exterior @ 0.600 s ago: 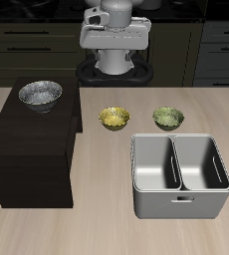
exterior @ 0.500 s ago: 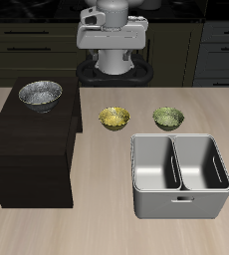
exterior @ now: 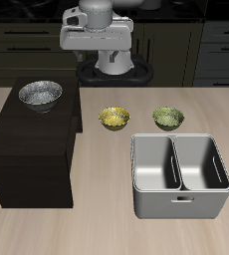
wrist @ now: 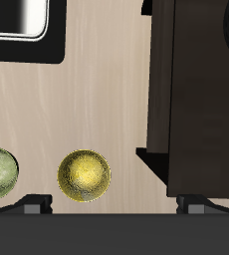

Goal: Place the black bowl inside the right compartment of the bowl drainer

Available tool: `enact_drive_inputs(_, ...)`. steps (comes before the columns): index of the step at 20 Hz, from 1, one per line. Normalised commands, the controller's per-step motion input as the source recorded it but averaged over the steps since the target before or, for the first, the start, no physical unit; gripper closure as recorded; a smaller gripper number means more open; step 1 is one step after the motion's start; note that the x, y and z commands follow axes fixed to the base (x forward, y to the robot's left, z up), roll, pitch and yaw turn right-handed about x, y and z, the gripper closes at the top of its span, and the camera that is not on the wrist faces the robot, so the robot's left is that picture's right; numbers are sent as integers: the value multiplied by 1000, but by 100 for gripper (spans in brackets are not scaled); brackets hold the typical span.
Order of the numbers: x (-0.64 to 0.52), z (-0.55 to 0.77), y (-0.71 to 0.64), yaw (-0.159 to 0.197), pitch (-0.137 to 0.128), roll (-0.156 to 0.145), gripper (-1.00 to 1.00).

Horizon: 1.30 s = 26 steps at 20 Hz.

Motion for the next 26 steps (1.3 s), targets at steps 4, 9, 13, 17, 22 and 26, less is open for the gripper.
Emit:
enact_drive_inputs(4,168,208,-408,-26,-22,-32,-100)
enact_drive_inputs(9,130,193,-306,-28,-12,-5,-100)
enact_drive_inputs(13,129,155,-140,2,-18,2,-100)
enact_drive_inputs(17,291,140,-190,-15,8,-12,-100)
enact_drive_inputs(22,247,128,-66,-15,-14,-10,-100)
enact_drive_inputs(26,233,113,-124,-7,-15,-15,-100)
